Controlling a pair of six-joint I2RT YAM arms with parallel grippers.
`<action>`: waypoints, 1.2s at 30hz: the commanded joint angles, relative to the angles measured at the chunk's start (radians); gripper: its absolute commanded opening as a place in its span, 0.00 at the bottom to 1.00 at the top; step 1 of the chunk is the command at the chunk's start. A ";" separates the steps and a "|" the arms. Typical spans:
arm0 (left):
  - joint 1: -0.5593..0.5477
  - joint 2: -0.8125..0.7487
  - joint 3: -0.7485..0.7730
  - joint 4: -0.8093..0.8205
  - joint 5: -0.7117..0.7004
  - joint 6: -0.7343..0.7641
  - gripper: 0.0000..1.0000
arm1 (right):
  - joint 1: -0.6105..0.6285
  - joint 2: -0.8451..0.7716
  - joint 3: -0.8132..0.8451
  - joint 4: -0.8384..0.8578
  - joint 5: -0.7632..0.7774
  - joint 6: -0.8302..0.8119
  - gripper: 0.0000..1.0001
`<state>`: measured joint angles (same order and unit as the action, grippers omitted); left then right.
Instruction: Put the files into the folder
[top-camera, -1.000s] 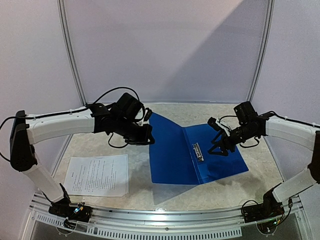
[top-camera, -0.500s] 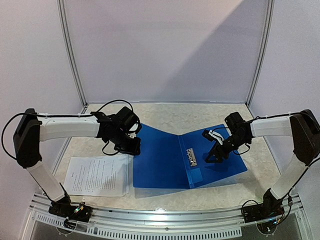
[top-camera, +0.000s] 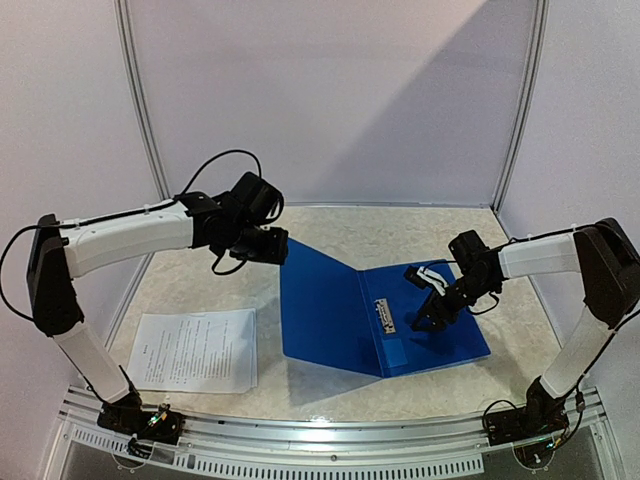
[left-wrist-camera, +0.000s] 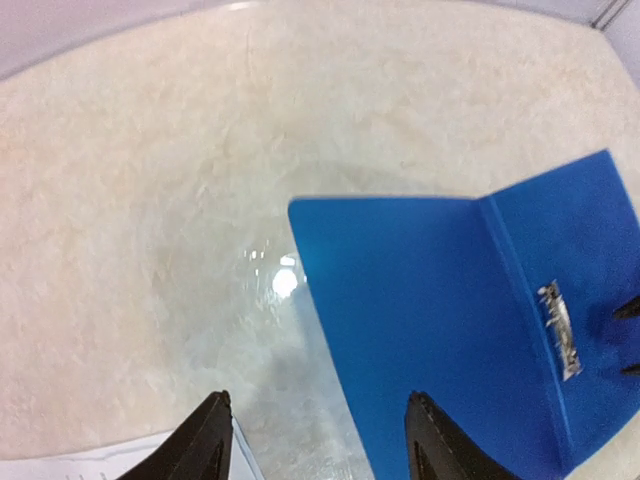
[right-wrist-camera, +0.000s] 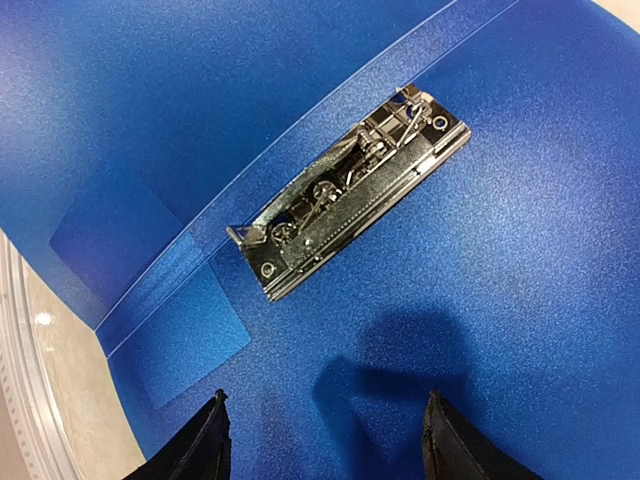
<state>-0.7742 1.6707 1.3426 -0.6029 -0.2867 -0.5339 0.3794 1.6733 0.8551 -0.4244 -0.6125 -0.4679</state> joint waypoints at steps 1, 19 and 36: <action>-0.027 0.031 0.134 0.045 -0.073 0.038 0.60 | 0.005 0.015 -0.013 0.016 -0.016 0.011 0.65; -0.144 0.243 0.141 0.488 0.306 0.027 0.41 | 0.013 -0.034 -0.022 -0.010 -0.018 -0.048 0.66; -0.148 0.716 0.458 0.533 0.408 -0.085 0.35 | 0.032 -0.095 -0.046 -0.033 -0.009 -0.177 0.61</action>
<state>-0.9195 2.3272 1.7546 -0.0898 0.0837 -0.5812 0.3901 1.6260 0.8101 -0.4389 -0.6445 -0.5648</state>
